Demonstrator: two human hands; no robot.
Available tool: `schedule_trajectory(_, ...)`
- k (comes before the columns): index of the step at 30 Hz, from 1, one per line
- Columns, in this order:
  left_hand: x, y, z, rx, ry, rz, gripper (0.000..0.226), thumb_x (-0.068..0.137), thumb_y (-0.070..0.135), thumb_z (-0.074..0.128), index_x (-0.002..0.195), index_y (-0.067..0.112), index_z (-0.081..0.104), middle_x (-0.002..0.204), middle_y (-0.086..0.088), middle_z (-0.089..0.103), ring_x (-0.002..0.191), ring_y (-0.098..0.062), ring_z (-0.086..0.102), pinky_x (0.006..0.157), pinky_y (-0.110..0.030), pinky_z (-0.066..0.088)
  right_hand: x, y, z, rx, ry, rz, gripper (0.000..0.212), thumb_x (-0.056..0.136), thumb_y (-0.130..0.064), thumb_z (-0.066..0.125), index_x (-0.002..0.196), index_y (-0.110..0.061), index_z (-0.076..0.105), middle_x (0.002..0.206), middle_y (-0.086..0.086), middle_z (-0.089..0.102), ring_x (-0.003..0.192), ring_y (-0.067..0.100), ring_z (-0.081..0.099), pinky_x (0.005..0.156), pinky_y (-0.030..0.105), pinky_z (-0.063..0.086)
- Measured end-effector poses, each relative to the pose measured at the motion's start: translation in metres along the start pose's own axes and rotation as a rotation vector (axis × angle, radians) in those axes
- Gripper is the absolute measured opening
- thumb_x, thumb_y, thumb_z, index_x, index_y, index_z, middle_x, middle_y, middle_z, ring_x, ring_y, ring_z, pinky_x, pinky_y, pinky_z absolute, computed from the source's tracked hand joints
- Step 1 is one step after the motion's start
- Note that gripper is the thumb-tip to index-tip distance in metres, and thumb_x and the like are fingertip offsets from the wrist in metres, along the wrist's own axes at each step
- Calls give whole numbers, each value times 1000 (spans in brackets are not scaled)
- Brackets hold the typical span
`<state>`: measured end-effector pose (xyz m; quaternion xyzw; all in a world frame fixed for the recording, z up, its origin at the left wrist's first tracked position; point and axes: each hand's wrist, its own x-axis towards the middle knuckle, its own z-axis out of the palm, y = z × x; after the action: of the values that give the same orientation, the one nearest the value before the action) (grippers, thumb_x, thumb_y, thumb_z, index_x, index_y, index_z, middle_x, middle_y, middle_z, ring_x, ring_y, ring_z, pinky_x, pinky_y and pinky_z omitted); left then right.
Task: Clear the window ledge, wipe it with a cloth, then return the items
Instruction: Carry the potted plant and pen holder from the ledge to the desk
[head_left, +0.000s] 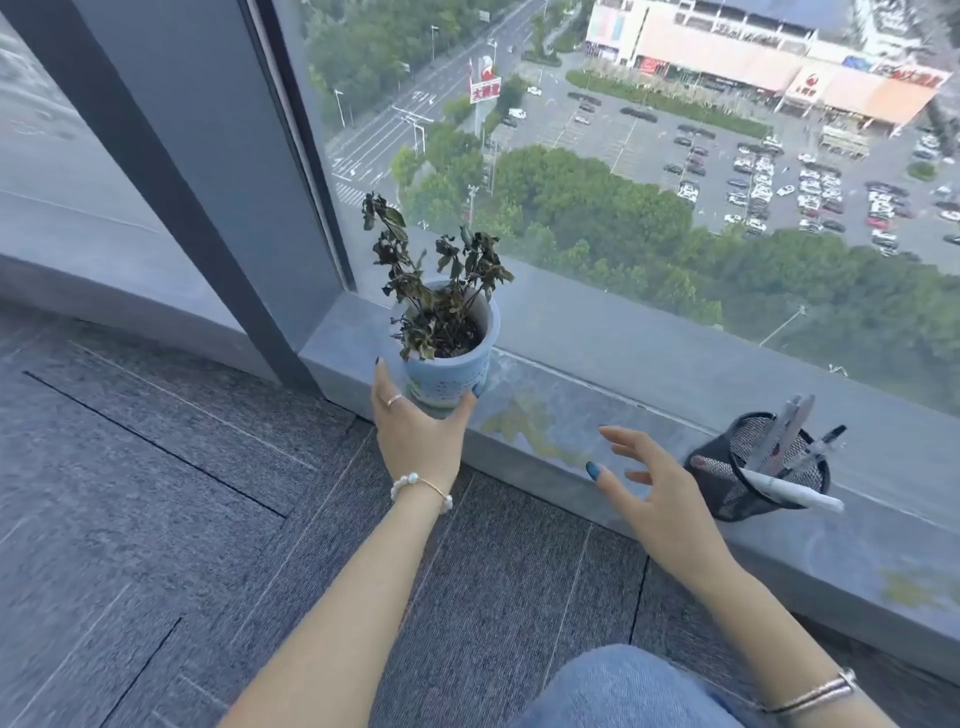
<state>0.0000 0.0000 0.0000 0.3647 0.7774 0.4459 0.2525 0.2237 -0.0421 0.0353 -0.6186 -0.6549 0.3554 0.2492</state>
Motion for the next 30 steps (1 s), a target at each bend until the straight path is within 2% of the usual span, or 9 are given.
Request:
schedule_trajectory(3, 10, -13, 14, -31, -24, 41, 112, 64, 45, 80, 148, 14, 14, 153, -6, 25, 141, -20, 27, 110, -35, 32, 1, 10, 12, -2, 25, 2, 35, 88, -29, 61, 123, -31, 53, 121, -14, 57, 115, -2, 49, 84, 9, 37)
schedule_trajectory(6, 18, -14, 26, -121, -28, 41, 115, 55, 50, 83, 144, 11, 23, 145, -9, 35, 135, -23, 36, 109, -41, 38, 0, 9, 12, -13, 21, 6, 35, 88, -30, 61, 123, -31, 53, 119, -16, 56, 114, -4, 49, 82, 8, 38)
schedule_trajectory(10, 27, -19, 35, -95, 5, 21, 117, 50, 48, 85, 143, 6, 26, 139, -11, 39, 132, -25, 36, 109, -42, 38, 2, 7, 9, -18, 25, 8, 33, 89, -30, 61, 119, -37, 51, 113, -27, 52, 107, -16, 45, 76, 4, 37)
schedule_trajectory(13, 30, -18, 38, -86, 26, 37, 111, 52, 43, 86, 140, 6, 29, 136, -11, 41, 130, -24, 38, 106, -37, 41, 1, 8, 9, -13, 32, 10, 33, 88, -31, 61, 120, -37, 52, 113, -27, 52, 110, -16, 44, 78, 5, 37)
schedule_trajectory(17, 28, -15, 38, -96, 86, 63, 95, 55, 35, 85, 133, 6, 38, 128, -8, 48, 121, -26, 47, 92, -24, 42, -5, 15, 11, -1, 54, 15, 32, 87, -31, 62, 118, -36, 54, 115, -25, 55, 112, -14, 47, 81, 6, 40)
schedule_trajectory(21, 25, -14, 35, -87, 113, 84, 90, 54, 37, 85, 127, 7, 43, 118, -3, 50, 115, -25, 52, 84, -24, 45, -11, 19, 10, 22, 49, 29, 31, 88, -29, 61, 117, -36, 53, 116, -27, 54, 112, -16, 45, 80, 1, 39)
schedule_trajectory(23, 25, -13, 32, -83, 115, 116, 88, 53, 37, 86, 124, 7, 44, 114, -2, 50, 113, -25, 53, 82, -26, 47, -15, 21, 10, 39, 47, 41, 31, 88, -28, 61, 118, -34, 54, 116, -27, 54, 112, -15, 45, 81, 0, 38)
schedule_trajectory(27, 19, -8, 30, -99, 99, 157, 93, 51, 42, 85, 127, 7, 43, 119, -6, 51, 114, -25, 52, 83, -22, 42, -21, 25, 8, 59, 67, 57, 32, 88, -26, 62, 118, -31, 56, 116, -25, 55, 111, -14, 47, 83, 0, 38)
schedule_trajectory(30, 10, -1, 32, -120, 72, 168, 96, 51, 41, 85, 130, 6, 42, 120, -8, 50, 113, -21, 47, 84, -18, 38, -28, 28, 5, 67, 95, 68, 32, 87, -28, 63, 118, -33, 56, 115, -27, 56, 110, -14, 49, 86, 6, 41)
